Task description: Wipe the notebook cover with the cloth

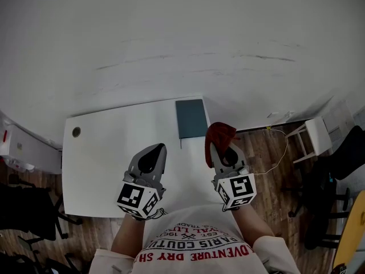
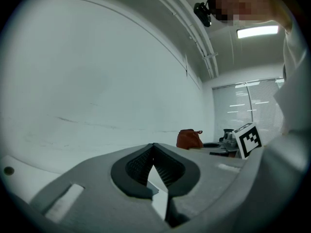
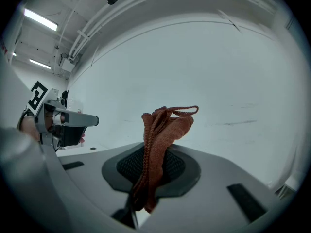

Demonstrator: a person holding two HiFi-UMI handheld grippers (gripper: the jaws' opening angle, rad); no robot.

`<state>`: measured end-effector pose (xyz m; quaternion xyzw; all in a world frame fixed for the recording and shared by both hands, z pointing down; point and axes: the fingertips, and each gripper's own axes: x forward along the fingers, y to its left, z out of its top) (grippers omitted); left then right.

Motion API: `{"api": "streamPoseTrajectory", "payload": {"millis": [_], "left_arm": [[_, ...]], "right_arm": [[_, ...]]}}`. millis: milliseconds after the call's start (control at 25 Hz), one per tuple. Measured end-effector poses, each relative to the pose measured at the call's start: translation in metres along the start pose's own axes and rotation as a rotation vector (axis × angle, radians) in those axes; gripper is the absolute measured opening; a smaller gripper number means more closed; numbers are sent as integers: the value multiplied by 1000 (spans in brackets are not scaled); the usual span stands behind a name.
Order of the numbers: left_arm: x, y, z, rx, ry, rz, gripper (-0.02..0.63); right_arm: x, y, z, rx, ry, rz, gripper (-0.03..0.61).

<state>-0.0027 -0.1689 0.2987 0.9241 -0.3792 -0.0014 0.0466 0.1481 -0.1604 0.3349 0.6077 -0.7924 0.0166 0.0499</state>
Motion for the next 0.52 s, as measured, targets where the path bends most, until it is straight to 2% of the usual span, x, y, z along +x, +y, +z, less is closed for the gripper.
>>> {"api": "streamPoseTrajectory", "payload": {"millis": [520], "left_arm": [[20, -9, -3, 16, 7, -6, 9]], "right_arm": [[0, -19, -18, 5, 72, -44, 74]]}}
